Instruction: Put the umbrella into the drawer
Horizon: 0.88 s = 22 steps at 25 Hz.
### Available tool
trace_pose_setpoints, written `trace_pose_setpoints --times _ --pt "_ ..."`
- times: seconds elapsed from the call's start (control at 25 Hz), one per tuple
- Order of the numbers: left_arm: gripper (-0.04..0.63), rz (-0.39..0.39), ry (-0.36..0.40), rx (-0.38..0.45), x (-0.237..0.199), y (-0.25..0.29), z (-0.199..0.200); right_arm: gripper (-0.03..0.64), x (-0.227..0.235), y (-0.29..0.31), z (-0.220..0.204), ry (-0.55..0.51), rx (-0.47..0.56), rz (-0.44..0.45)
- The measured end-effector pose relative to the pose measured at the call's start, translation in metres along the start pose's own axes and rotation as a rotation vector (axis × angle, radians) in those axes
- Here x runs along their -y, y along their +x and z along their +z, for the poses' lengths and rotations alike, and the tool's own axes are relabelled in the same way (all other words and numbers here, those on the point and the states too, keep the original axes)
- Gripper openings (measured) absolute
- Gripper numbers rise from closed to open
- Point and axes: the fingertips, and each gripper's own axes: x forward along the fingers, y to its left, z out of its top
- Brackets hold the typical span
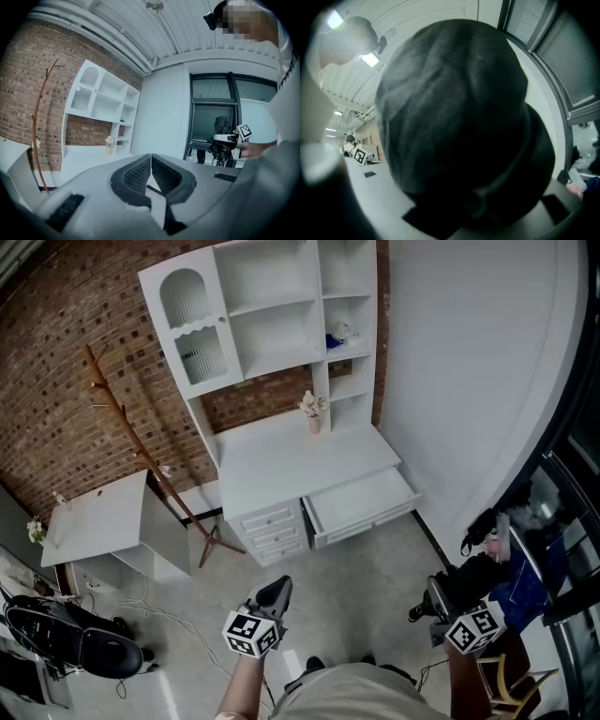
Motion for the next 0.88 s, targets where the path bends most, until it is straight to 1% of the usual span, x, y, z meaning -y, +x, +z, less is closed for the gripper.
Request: trace_pose_setpoints --times 0.4,0.88 --pt "0.028 -0.020 -0.015 -0.007 -0.005 -0.012 -0.012 0.264 -0.014 -0.006 -0.011 0.027 0.013 -0.013" --pt "0.028 -0.073 -0.019 -0.030 -0.034 -0.034 -0.024 0.262 -0.064 -0.004 -0.026 0.019 0.009 -0.047"
